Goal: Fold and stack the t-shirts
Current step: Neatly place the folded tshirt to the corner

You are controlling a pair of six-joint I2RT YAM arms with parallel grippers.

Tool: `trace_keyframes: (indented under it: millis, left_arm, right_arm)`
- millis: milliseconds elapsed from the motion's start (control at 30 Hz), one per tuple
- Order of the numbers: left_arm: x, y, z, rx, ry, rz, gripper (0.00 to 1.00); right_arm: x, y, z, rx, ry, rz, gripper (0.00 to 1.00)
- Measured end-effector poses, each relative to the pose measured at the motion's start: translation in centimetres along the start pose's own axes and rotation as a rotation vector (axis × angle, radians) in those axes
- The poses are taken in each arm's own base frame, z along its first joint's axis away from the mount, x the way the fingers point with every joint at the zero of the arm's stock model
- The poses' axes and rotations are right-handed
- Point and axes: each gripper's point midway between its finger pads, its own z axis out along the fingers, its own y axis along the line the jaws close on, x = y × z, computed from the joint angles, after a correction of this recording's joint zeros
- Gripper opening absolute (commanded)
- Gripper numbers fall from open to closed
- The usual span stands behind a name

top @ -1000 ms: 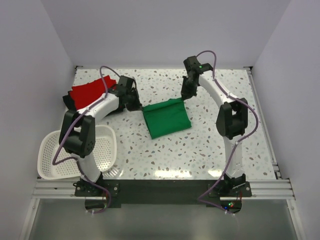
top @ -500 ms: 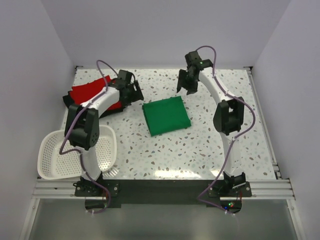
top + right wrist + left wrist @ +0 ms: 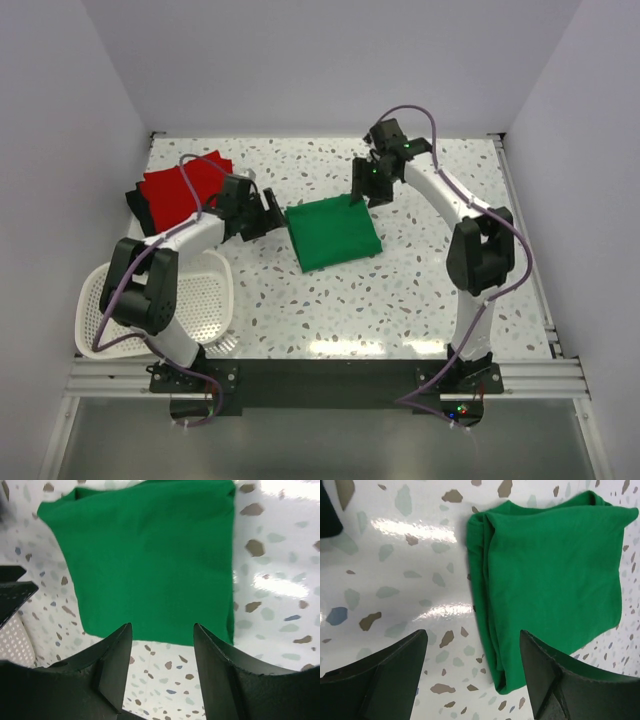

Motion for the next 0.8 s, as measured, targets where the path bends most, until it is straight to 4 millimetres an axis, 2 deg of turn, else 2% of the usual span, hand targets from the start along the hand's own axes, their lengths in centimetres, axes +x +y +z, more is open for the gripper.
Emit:
trace_keyframes:
  millis: [133,267,500,700,800]
  left_arm:
    - [1.8,-0.8,0.4,0.092,0.022,-0.001,0.76]
    - [3.1,-1.8,0.6,0.173,0.039,-0.004,0.75]
    - [3.4,-2.7,1.2,0.224,0.041,-0.007,0.76]
    - [4.4,-1.8,2.4,0.200,0.072,-0.018,0.76]
    - [4.6,-1.6,2.8,0.192,0.080,-0.027,0.76]
  right_arm:
    - [3.0,1.9,1.2,-0.033,0.054,-0.046,0.55]
    - [6.3,2.7,2.9,-0.051,0.148,-0.059,0.54]
    - [8.2,1.9,5.4,-0.031,0.224,-0.044,0.54]
    - [9.8,0.7,7.7,0.003,0.288,-0.032,0.53]
    - [9.9,0.7,7.9,0.003,0.291,-0.031,0.53]
